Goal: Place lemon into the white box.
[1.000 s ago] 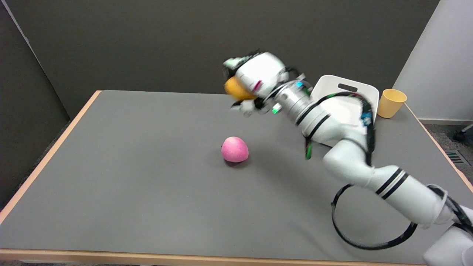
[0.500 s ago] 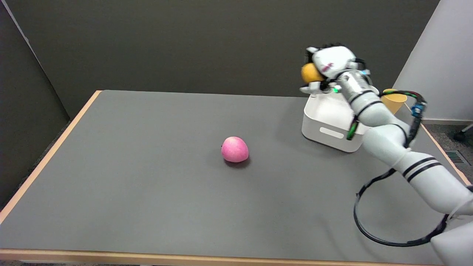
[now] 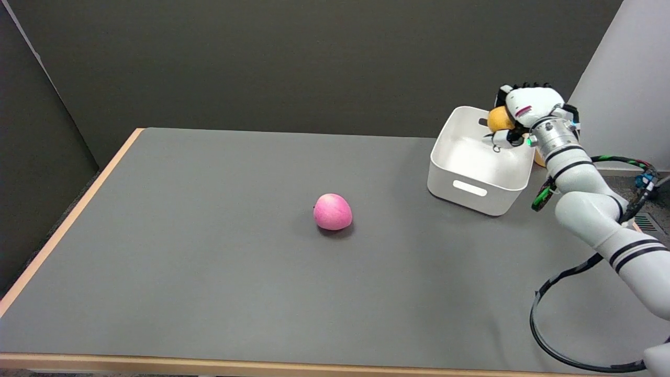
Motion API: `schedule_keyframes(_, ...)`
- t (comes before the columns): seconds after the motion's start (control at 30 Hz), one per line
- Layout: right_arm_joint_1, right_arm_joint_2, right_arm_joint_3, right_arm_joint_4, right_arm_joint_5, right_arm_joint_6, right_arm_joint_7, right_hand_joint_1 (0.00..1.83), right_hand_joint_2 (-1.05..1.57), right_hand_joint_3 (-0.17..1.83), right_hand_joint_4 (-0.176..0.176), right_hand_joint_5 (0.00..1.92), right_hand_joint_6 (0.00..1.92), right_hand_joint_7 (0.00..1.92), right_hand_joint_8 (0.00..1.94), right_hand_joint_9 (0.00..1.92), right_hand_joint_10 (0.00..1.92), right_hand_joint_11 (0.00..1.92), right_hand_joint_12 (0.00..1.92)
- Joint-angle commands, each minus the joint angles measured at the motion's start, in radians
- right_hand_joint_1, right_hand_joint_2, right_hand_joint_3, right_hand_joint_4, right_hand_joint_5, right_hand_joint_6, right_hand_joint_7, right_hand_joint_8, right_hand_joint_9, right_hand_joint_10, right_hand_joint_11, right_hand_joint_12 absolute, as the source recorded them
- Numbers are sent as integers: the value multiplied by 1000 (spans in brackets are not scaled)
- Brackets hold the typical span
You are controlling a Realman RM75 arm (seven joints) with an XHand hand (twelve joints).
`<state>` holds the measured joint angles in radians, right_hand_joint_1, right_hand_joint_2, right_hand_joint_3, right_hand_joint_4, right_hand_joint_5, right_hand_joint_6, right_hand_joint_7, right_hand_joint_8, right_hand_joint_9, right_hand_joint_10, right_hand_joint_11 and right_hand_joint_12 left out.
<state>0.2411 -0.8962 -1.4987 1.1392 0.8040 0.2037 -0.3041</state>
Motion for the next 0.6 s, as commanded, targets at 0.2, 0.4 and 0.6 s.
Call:
schedule_keyframes(0.2, -106, 24, -6, 154, 145, 34, -35, 576, 485, 931, 41, 57, 215, 59, 11, 15, 428, 81, 970)
schedule_keyframes(0.4, -145, 23, -15, 155, 312, 114, -40, 197, 475, 901, 81, 50, 296, -1, 103, -1, 402, -1, 1055)
schedule_keyframes(0.6, -203, 11, -36, 228, 327, 191, -42, 247, 472, 915, 94, 32, 304, -1, 64, -1, 283, -1, 898)
